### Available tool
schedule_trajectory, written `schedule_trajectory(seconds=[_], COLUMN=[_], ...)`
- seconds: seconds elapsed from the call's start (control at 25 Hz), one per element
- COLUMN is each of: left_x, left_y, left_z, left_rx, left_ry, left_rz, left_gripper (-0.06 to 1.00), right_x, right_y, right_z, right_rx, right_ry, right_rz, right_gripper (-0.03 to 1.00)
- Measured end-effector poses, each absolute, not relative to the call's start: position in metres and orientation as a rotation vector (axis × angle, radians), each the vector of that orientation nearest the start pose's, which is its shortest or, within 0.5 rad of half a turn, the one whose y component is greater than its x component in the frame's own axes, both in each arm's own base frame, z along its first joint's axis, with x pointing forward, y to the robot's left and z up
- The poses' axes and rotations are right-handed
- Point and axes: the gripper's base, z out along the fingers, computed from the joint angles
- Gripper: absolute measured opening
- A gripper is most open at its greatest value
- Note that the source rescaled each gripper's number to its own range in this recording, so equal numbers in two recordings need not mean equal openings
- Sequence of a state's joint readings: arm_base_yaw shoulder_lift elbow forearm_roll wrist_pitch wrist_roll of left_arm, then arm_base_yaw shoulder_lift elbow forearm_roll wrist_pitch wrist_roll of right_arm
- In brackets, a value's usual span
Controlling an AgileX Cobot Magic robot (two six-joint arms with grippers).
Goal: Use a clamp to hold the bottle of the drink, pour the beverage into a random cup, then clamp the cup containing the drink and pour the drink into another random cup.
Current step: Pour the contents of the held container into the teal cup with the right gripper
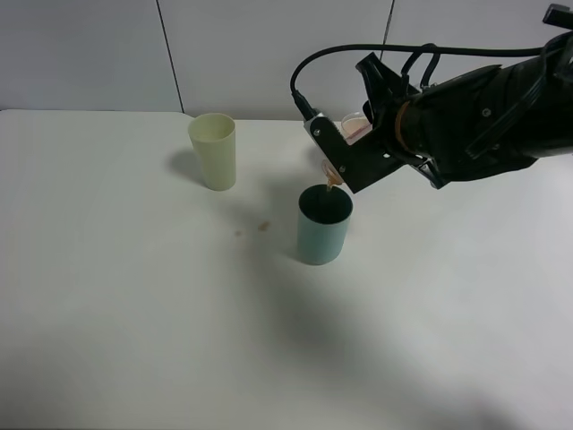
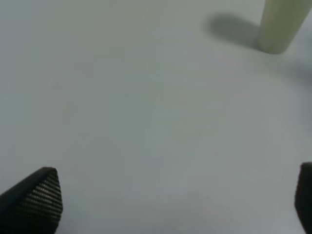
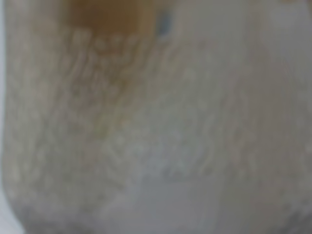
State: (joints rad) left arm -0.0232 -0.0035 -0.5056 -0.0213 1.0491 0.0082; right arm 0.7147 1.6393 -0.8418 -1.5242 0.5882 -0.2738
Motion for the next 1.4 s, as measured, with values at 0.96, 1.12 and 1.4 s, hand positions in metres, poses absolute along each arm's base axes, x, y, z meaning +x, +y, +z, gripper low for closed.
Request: schedule_trajectory(seconds=[0.96,1.12,1.4], left_x=[-0.006,-0.006,-0.006], left_y=[-0.002,-0.002,-0.002], left_z=[0.280,0.280,0.280], left_rx=[0.033,0.033,0.033], left_ry=[2.023,2.023,2.023], left_rz=[-0.035,-0.035,-0.035], left_gripper=[0.89,0.89,0.89], right_x=[0.274,0.274,0.272], right_y=[0.183,0.183,0.186], right_z=[0.211,0.210,0.210], right_rx=[-2.230,-2.229,-2.234], right_ry=[0.851,0.849,0.834], right_rz=[-1.250,-1.239,-1.220], right_gripper=[0.02,0.02,0.02])
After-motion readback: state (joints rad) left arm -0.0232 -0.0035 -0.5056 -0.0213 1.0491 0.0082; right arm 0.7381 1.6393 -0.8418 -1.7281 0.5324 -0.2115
